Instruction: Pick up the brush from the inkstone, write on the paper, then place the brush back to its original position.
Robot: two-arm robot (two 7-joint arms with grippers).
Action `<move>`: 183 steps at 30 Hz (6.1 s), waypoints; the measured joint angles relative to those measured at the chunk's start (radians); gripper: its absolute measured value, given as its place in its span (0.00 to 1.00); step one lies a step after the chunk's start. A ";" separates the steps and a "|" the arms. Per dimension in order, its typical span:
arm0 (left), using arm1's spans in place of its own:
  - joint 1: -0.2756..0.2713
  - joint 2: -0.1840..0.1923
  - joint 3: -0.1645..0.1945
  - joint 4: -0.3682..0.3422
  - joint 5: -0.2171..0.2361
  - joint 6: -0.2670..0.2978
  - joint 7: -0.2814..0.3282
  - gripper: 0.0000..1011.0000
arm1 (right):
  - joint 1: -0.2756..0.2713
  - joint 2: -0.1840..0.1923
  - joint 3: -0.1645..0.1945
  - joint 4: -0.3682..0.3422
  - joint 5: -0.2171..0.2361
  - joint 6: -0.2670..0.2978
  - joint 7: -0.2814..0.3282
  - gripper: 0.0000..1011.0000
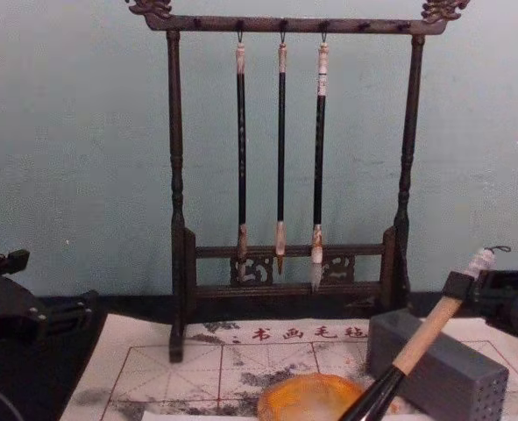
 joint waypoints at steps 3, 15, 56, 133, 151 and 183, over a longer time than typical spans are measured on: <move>0.000 0.000 0.000 0.000 0.000 0.000 0.000 0.99 | 0.003 0.004 -0.009 0.001 0.001 -0.005 -0.001 0.18; 0.000 0.000 0.000 0.000 0.000 0.000 0.000 0.99 | 0.017 0.022 -0.038 0.007 0.004 -0.021 -0.006 0.18; 0.000 0.000 0.000 0.000 0.000 0.000 0.000 0.99 | 0.021 0.042 -0.018 0.032 0.039 -0.059 -0.024 0.18; 0.000 0.000 0.000 0.000 0.000 0.000 0.000 0.99 | 0.067 -0.112 0.014 0.111 0.074 -0.140 -0.224 0.18; 0.000 0.000 0.000 0.000 0.000 0.000 0.000 0.99 | 0.063 -0.115 0.022 0.113 0.074 -0.122 -0.235 0.18; 0.000 0.000 0.000 0.000 0.000 0.000 0.000 0.99 | 0.063 -0.115 0.021 0.112 0.074 -0.123 -0.234 0.71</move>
